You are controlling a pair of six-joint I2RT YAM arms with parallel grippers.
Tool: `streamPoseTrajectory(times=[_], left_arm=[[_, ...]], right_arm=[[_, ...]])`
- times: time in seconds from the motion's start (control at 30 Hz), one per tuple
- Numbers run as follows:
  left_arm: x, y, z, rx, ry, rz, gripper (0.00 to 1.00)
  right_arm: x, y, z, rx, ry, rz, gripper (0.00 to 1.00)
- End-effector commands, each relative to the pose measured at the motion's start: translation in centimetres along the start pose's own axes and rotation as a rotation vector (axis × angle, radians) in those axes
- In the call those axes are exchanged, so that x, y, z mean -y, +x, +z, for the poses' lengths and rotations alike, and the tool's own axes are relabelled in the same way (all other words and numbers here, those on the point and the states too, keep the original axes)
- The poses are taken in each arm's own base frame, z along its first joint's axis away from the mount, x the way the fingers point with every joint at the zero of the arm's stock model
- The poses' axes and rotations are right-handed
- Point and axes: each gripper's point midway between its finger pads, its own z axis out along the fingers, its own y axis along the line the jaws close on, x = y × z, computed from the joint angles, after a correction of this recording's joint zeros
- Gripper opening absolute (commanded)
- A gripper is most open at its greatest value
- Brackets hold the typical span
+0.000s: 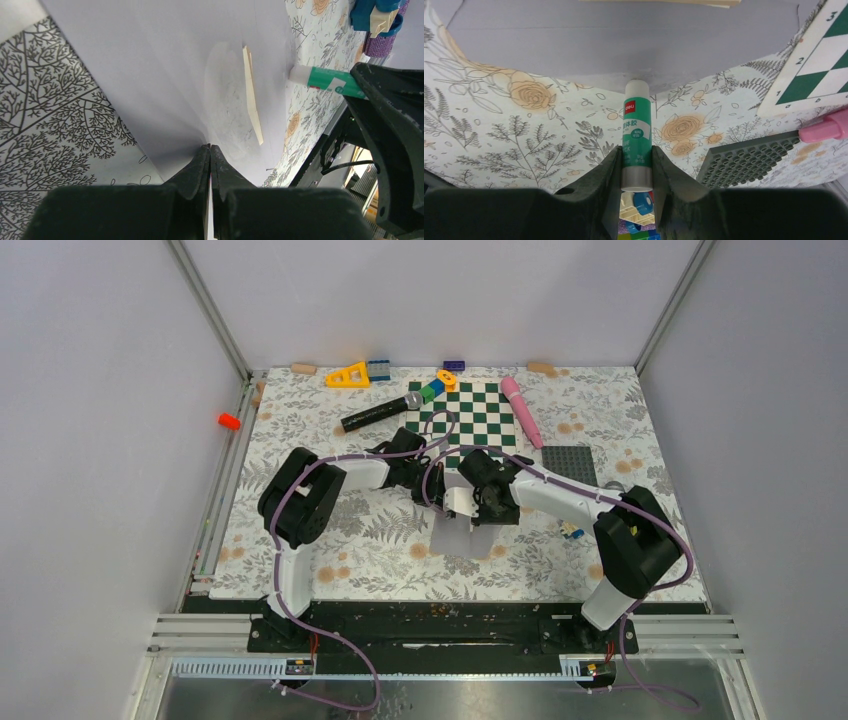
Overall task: Place the letter into the envelope and seal it
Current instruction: Paint the envelope at the center of the board.
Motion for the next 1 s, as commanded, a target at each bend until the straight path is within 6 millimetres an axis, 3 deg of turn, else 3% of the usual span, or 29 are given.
streamPoseTrajectory(times=[0.0,0.27,0.53,0.97], left_arm=[[-3.3,1.4,0.2,-0.015,-0.151,0.007,0.00],[-3.3,1.5,0.3,-0.017,-0.146,0.008,0.00],[-3.1,1.5,0.3,-0.017,-0.140,0.013,0.00],[-3.0,1.7,0.4,-0.019,-0.143,0.030,0.00]], right_arm=[[-2.4,-1.0,-0.9,0.057,-0.092,-0.055,0.00],[-1.7,-2.3,-1.2,0.084,-0.081,-0.025,0.00],[1.8,-2.1,0.7,0.018,0.093,0.015,0.00],[5.3,-1.5,1.2,-0.020,0.241,0.092,0.00]])
